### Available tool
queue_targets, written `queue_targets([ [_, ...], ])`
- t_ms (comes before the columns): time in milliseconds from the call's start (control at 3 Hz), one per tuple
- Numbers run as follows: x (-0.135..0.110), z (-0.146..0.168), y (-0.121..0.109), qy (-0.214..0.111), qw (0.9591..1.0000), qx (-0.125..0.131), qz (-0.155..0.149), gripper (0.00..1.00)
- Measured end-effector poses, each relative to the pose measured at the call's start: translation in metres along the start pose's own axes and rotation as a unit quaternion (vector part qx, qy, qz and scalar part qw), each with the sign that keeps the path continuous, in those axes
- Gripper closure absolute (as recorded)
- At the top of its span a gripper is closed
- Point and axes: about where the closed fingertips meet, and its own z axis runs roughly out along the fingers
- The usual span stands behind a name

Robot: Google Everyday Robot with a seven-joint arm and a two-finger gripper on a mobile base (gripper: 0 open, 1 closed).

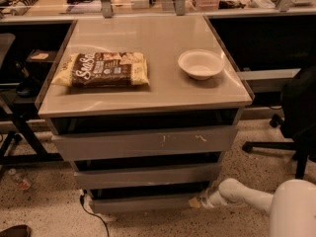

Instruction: Close bottom drawer

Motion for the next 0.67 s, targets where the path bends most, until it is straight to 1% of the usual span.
queue_targets([
  [333, -0.014, 0.001, 0.0, -0.011, 0.9999, 0.002, -0.012, 1.0],
  [667, -0.032, 0.001, -0.002, -0.029, 0.9993, -0.001, -0.025, 1.0],
])
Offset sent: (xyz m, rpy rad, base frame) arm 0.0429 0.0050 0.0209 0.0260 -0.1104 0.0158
